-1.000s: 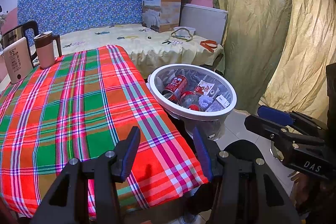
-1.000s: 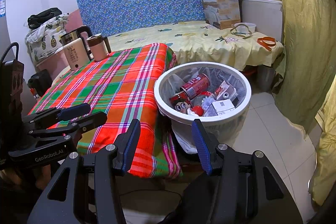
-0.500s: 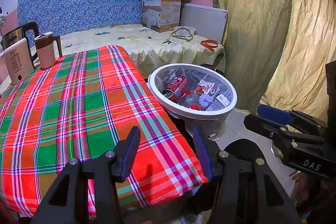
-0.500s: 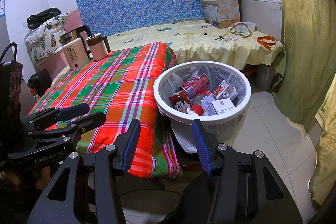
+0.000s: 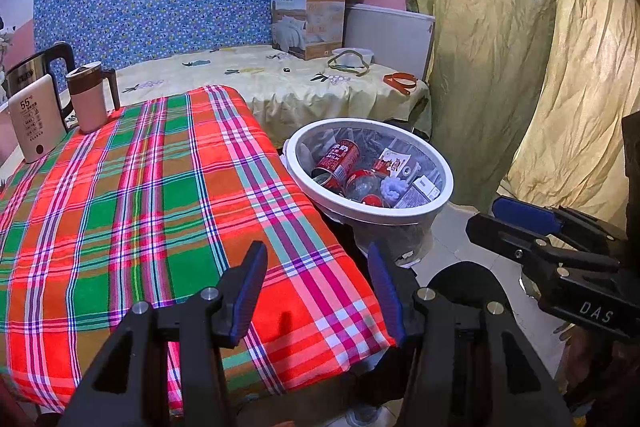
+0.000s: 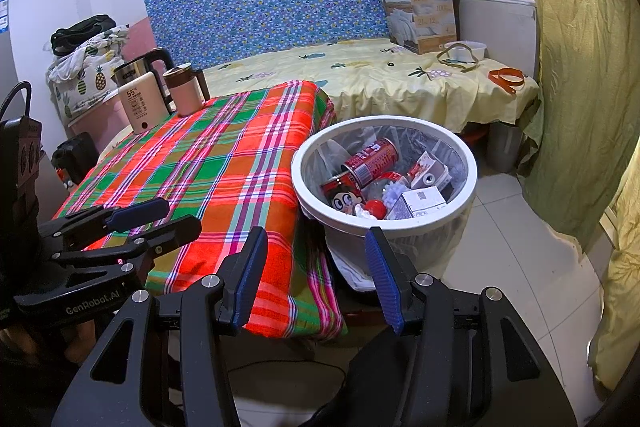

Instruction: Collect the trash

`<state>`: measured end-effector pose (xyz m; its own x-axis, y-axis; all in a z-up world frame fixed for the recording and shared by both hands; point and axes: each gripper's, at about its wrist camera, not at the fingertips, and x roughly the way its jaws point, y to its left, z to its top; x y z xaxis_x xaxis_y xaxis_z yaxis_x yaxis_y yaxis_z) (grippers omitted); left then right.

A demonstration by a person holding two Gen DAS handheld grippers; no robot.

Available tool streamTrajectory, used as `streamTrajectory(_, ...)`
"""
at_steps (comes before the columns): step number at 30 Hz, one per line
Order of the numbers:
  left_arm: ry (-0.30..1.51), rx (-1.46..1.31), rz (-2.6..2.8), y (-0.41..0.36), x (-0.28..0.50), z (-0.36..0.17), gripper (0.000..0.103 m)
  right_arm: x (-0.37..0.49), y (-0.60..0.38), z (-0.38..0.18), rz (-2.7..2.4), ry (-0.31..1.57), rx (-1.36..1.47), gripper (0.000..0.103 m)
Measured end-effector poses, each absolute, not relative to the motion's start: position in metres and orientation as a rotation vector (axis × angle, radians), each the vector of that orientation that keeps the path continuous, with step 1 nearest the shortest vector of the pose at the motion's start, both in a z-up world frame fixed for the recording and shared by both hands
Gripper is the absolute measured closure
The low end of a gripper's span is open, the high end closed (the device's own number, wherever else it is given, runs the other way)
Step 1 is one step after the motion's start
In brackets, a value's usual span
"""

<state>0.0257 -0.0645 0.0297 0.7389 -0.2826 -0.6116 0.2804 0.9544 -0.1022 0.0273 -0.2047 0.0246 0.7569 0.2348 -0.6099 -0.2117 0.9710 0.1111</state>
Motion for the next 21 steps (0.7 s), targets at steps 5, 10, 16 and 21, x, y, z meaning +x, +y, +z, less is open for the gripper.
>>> streamTrajectory(5, 0.676, 0.007, -0.306, -0.0659, 0.0255, 0.0285, 0.049, 0.0273, -0.2055, 0.024, 0.242, 0.67, 0.036, 0.05)
streamTrajectory(10, 0.678, 0.01, -0.299, -0.0659, 0.0256, 0.0278, 0.049, 0.0268, -0.2077, 0.0219, 0.239, 0.672, 0.039, 0.05)
streamTrajectory(16, 0.673, 0.009, -0.283, -0.0649, 0.0253, 0.0275, 0.049, 0.0274, -0.2092, 0.0204, 0.238, 0.676, 0.041, 0.05)
streamTrajectory(21, 0.678, 0.006, -0.286, -0.0652, 0.0265, 0.027, 0.049, 0.0269, -0.2093, 0.0194, 0.233, 0.677, 0.042, 0.05)
